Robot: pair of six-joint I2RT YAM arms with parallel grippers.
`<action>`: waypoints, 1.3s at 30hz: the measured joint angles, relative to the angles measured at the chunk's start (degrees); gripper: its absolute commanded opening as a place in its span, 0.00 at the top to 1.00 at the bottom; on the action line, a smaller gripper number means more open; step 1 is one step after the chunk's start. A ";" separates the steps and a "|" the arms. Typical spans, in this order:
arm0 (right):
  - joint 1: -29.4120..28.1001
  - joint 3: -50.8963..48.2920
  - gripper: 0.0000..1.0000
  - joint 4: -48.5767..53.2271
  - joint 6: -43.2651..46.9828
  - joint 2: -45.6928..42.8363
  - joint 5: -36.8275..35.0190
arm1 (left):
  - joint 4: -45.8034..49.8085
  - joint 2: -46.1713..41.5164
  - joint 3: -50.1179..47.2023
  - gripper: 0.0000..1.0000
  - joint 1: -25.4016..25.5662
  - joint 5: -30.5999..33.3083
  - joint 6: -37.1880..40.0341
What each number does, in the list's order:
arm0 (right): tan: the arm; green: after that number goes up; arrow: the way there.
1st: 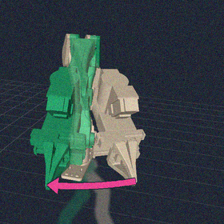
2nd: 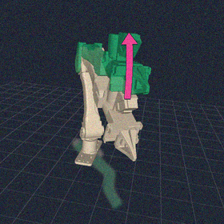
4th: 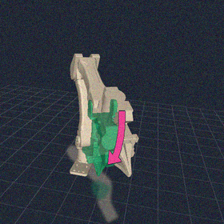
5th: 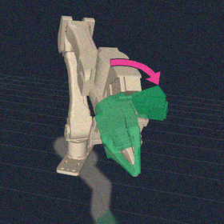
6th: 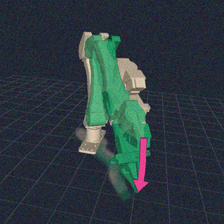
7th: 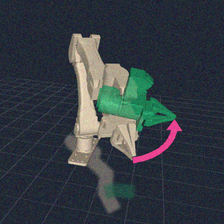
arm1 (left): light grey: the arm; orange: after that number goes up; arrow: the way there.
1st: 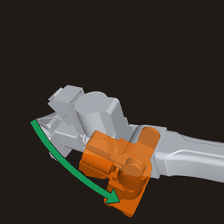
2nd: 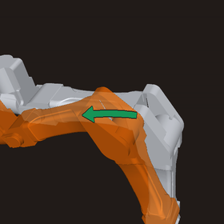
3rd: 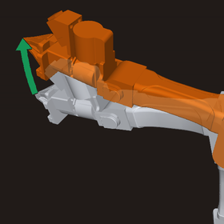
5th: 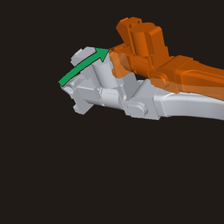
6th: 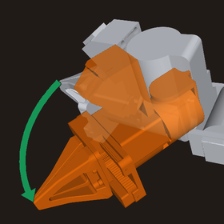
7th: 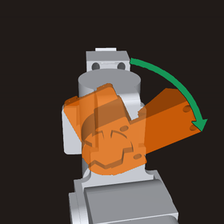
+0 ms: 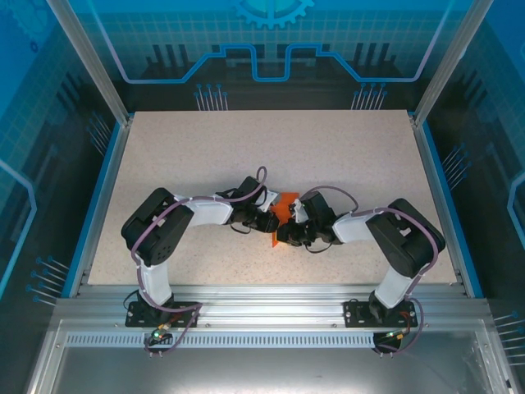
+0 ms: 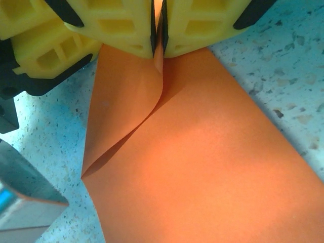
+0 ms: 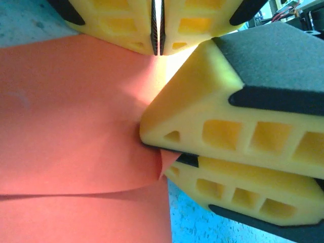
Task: Fold a paper plane with a square sheet of paper (pick it up from the middle)
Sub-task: Third fold the triangle at the center of the table.
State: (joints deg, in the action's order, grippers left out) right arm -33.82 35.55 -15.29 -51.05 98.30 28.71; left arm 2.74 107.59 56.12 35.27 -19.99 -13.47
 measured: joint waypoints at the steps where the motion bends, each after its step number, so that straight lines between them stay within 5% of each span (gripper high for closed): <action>1: 0.00 0.00 0.88 -0.20 -0.17 0.09 0.11 | -0.02 0.04 0.00 0.84 -0.02 -0.04 0.07; 39: -5.49 -1.07 0.87 -1.70 -3.19 -2.12 -4.24 | -0.04 0.15 0.11 0.84 -0.24 -0.68 0.13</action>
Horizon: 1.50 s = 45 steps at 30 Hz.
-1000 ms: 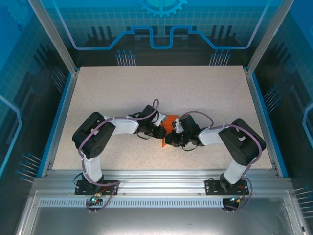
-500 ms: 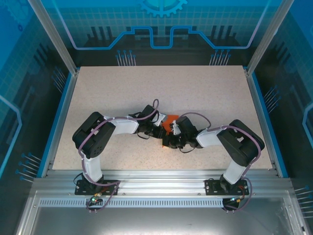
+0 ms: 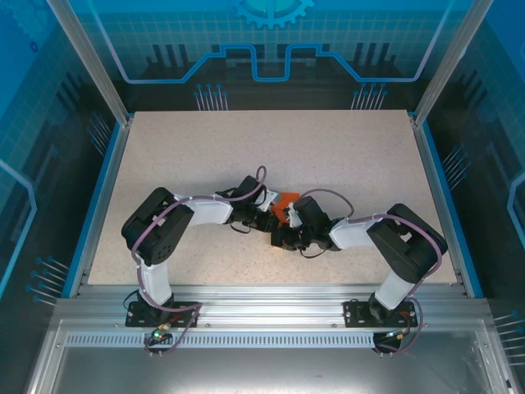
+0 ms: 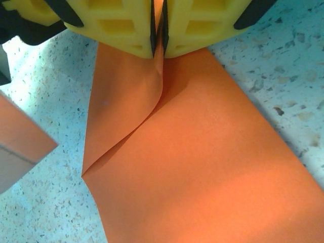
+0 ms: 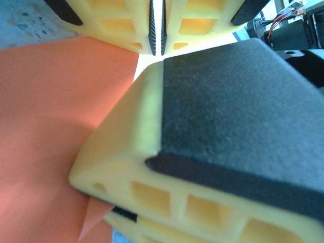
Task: Fold a paper plane with a square sheet of paper (pick it up from the middle)
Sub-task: Third fold the triangle at the center of the table.
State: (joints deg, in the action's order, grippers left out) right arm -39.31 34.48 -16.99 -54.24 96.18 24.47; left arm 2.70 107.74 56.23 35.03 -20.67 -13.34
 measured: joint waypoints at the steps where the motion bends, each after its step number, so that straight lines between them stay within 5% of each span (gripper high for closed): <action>1: -0.15 0.11 0.87 0.07 0.00 0.68 -0.11 | 0.02 0.00 0.00 0.84 0.00 -0.02 0.00; 31: -0.24 1.40 0.87 4.39 -1.20 0.26 0.00 | 0.26 0.22 0.31 0.84 -0.04 -0.07 0.00; 39: 8.09 -0.24 0.86 8.44 0.92 -7.80 -0.11 | 0.26 0.22 0.31 0.84 -0.04 -0.13 0.00; 45: 8.96 1.29 0.87 7.37 1.25 -4.22 0.57 | 0.24 0.22 0.31 0.84 -0.04 -0.20 0.00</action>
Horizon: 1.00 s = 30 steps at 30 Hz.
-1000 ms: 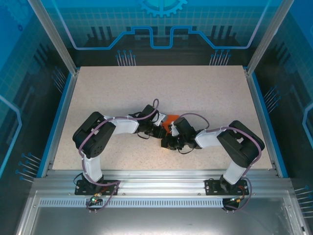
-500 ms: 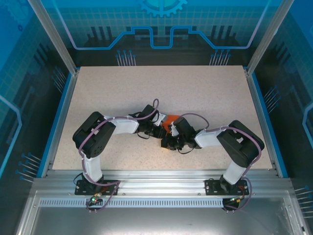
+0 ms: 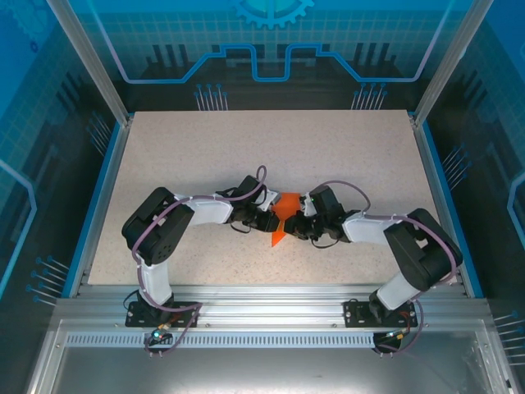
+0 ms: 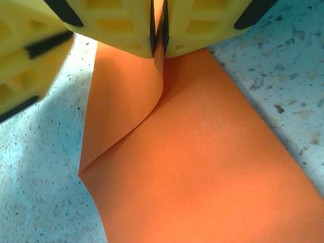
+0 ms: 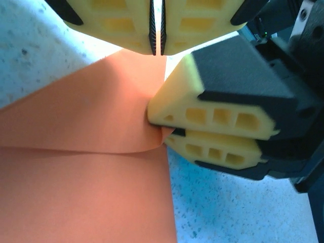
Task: Fold a paper plane with a square sheet of paper (pick it up from the middle)
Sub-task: Third fold the triangle at the center of the table.
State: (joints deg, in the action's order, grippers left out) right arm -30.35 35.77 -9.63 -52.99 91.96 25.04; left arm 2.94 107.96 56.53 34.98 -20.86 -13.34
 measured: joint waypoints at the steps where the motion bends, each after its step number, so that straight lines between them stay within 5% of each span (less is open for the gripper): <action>1: 0.00 0.31 0.87 -0.50 -0.13 1.29 0.24 | 0.00 0.00 0.00 0.84 0.00 0.00 -0.02; 30: 5.27 5.62 0.87 4.11 3.37 7.52 0.72 | 0.02 0.00 0.07 0.83 0.00 -0.04 0.00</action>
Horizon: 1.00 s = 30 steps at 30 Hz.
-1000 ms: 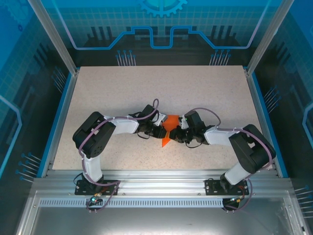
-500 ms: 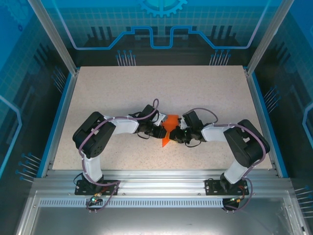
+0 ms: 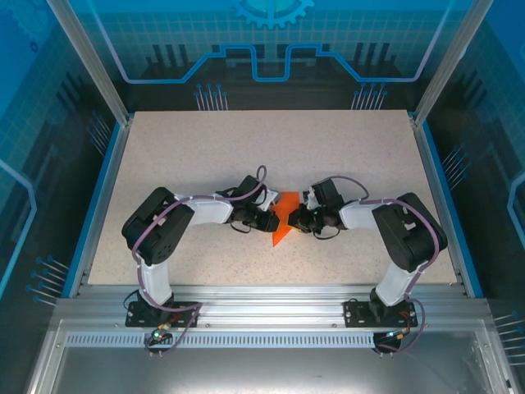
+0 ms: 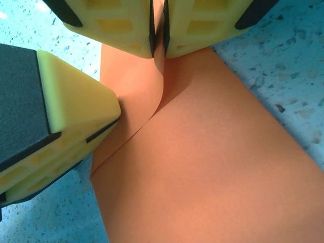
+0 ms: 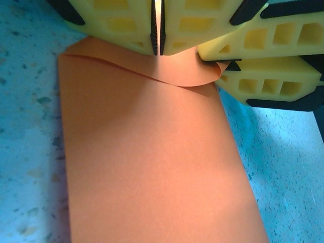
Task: Fold a paper plane with a square sheet of paper (pick it up from the middle)
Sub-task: Third fold the triangle at the center of the table.
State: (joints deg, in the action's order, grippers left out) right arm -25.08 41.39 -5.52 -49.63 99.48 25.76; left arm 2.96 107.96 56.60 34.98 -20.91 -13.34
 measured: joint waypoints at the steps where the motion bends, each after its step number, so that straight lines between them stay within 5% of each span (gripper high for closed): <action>1: 0.00 0.20 0.86 0.46 0.22 -0.09 -0.04 | -0.02 0.02 0.00 0.83 0.00 -0.02 -0.02; 30: 5.01 4.48 0.85 7.93 6.45 -1.55 0.20 | -0.04 0.00 0.00 0.81 0.00 -0.42 -0.02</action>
State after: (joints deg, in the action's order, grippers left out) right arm -20.08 45.87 2.42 -43.18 97.93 25.96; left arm 2.92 107.96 56.60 34.98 -21.32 -13.37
